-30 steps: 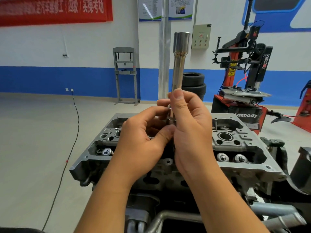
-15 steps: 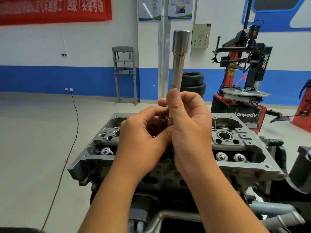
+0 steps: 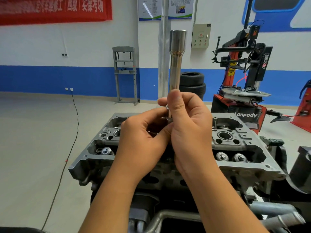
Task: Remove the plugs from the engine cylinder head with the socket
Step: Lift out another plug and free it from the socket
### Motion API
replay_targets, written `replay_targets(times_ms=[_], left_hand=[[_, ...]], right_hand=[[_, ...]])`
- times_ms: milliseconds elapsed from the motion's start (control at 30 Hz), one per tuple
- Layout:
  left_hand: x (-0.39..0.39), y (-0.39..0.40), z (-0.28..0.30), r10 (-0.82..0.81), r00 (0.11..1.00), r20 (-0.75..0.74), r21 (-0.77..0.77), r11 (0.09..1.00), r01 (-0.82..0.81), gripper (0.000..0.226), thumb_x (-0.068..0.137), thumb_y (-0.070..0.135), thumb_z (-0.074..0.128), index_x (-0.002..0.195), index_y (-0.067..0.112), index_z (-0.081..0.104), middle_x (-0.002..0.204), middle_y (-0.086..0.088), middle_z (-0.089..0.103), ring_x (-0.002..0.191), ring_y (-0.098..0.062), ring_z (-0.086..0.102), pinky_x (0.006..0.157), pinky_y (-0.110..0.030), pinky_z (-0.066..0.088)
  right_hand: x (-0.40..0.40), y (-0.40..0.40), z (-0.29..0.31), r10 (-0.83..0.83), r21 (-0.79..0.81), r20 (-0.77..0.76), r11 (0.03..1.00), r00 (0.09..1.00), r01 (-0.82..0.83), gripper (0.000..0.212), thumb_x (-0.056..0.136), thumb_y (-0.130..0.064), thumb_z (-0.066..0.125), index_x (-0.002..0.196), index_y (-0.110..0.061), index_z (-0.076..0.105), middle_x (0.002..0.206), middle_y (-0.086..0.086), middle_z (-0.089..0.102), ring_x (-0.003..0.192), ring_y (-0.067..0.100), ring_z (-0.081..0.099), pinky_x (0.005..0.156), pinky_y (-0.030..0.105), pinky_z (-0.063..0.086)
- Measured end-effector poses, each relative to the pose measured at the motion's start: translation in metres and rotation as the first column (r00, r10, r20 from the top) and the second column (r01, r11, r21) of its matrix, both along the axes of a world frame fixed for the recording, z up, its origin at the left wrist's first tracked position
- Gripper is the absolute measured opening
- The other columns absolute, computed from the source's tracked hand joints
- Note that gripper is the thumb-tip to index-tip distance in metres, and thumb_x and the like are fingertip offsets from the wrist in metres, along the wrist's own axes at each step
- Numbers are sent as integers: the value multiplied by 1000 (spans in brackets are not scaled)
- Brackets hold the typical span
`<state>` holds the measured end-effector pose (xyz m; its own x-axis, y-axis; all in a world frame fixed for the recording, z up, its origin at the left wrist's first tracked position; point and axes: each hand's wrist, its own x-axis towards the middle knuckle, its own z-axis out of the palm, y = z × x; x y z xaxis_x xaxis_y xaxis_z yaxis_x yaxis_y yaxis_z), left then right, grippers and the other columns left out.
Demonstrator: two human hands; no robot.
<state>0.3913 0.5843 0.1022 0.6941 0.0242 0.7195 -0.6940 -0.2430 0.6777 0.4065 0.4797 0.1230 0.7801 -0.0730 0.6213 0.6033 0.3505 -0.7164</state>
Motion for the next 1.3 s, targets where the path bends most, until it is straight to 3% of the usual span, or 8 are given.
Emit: replay_targets(times_ms=[100, 233, 433, 567, 767, 967, 1200, 1300], left_hand=[[-2, 3, 2, -125, 992, -18, 16, 992, 125, 24, 105, 17, 57, 119, 24, 76, 107, 2, 79, 104, -19, 75, 88, -37, 62], [-1, 4, 2, -94, 995, -13, -27, 995, 94, 24, 99, 10, 67, 112, 29, 74, 102, 8, 80, 98, -11, 76, 82, -22, 61], [0, 4, 1, -86, 996, -34, -43, 996, 84, 19, 95, 29, 73, 114, 26, 78, 100, 4, 80, 92, -18, 78, 79, -33, 64], [0, 6, 1, -217, 973, -78, -40, 976, 214, 25, 103, 17, 58, 120, 22, 76, 107, -2, 79, 104, -22, 76, 90, -44, 63], [1, 4, -1, -23, 999, -28, -27, 999, 22, 26, 93, 18, 76, 117, 26, 75, 103, 10, 79, 96, -12, 77, 79, -26, 63], [-2, 7, 5, -192, 978, -78, 10, 981, 193, 27, 104, 15, 58, 127, 21, 72, 113, 2, 78, 109, -17, 74, 90, -33, 62], [-3, 1, 3, -62, 996, -70, -49, 997, 59, 23, 92, 16, 75, 114, 23, 77, 97, 6, 80, 88, -14, 78, 70, -26, 63], [-4, 2, 4, -94, 995, -29, -18, 995, 94, 23, 98, 12, 69, 113, 28, 76, 101, 8, 80, 95, -10, 77, 78, -21, 61]], right_hand=[[1, 0, 0, -21, -27, -4, 999, 1000, 21, 55, 86, -62, 55, 90, -9, 71, 86, 1, 72, 82, 19, 67, 79, 52, 59], [3, -1, 0, 27, 10, -35, 1000, 999, -27, 50, 87, -59, 55, 89, -13, 74, 87, 3, 75, 83, 18, 71, 80, 40, 62], [-1, 0, 1, 27, 19, -23, 999, 999, -27, 50, 80, -64, 64, 86, -15, 70, 89, 7, 73, 83, 29, 68, 82, 68, 58], [1, 0, 2, 10, 13, -72, 1000, 997, -9, 47, 94, -58, 52, 75, -22, 75, 86, 11, 74, 81, 23, 70, 86, 65, 58], [-3, 1, 1, 41, 6, -17, 999, 999, -40, 26, 88, -46, 74, 85, -21, 70, 91, 19, 70, 80, 27, 68, 80, 66, 59], [-3, 1, 2, -11, -43, 11, 999, 1000, 11, 43, 90, -56, 56, 92, -17, 72, 92, 2, 75, 92, 19, 72, 90, 58, 59], [-1, 0, 0, -5, 3, -13, 1000, 1000, 5, 38, 78, -56, 72, 90, -22, 64, 94, 14, 73, 81, 22, 69, 80, 54, 61], [0, 1, 0, -39, -5, 10, 999, 999, 39, 39, 86, -55, 63, 90, -16, 66, 90, 3, 75, 82, 18, 69, 81, 49, 61]])
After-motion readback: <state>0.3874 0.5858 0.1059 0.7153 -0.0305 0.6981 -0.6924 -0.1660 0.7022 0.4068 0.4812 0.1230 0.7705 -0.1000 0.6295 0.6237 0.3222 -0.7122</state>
